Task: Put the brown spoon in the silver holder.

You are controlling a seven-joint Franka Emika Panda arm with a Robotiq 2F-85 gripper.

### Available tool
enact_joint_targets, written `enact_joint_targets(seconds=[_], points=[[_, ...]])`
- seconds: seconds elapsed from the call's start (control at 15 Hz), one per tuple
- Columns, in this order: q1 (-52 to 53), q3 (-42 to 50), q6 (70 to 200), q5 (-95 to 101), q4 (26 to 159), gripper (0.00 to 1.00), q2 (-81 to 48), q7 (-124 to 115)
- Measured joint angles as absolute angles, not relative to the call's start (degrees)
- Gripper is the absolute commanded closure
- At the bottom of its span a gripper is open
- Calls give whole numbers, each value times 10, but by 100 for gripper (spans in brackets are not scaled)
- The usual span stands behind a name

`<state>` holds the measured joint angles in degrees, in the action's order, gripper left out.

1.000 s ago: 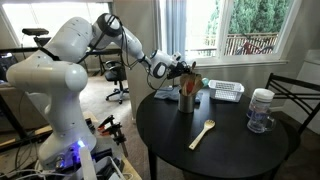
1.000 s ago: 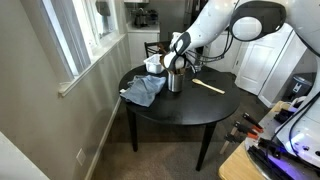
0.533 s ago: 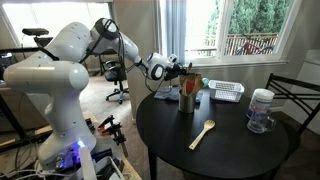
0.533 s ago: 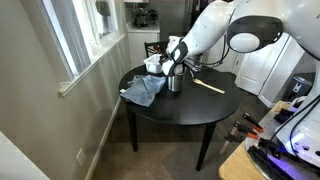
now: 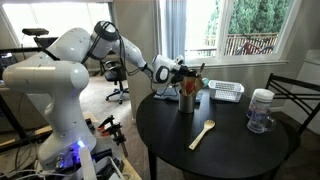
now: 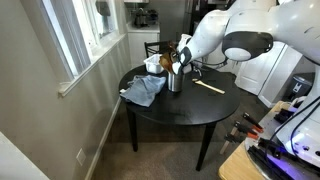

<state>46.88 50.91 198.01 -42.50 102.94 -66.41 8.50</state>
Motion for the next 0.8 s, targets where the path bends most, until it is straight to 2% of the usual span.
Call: enact_joint_targets(seconds=[0.8], points=[[543,564,1980,-440,1033,97,-754,-16]])
